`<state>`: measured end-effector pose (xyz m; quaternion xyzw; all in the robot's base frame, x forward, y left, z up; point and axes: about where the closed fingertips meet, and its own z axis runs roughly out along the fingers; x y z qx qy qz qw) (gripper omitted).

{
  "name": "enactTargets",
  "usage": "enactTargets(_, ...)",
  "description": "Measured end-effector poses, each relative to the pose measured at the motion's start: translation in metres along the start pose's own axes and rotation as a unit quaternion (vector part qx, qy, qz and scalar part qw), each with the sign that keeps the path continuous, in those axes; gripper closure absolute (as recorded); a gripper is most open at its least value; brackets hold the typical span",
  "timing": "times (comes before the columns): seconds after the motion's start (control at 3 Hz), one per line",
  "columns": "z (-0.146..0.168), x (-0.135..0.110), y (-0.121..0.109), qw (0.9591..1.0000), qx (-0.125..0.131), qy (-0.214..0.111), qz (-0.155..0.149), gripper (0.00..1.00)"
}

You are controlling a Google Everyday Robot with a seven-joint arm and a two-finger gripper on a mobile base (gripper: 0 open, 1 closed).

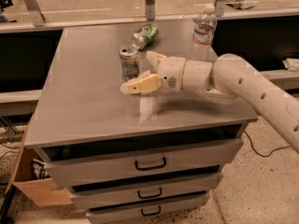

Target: Place redbull can upright

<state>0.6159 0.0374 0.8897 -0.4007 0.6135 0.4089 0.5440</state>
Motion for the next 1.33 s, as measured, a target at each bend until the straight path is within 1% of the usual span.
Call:
enactTargets(0.33,-0.029,-0.012,-0.007,0.9989,0.003,0.04,-0.024,0.0)
enactTargets(0.67,-0.086,-0.021,-0.013,0.9939,0.009,0.09,-0.062,0.0)
enactTargets(1.0,-0.144,-0.026,-0.011,0.9886,0.02,0.119,-0.091,0.0)
enactTargets(1.33,-0.147,-0.026,-0.008,0.9883,0.015,0.121,-0.092,0.0)
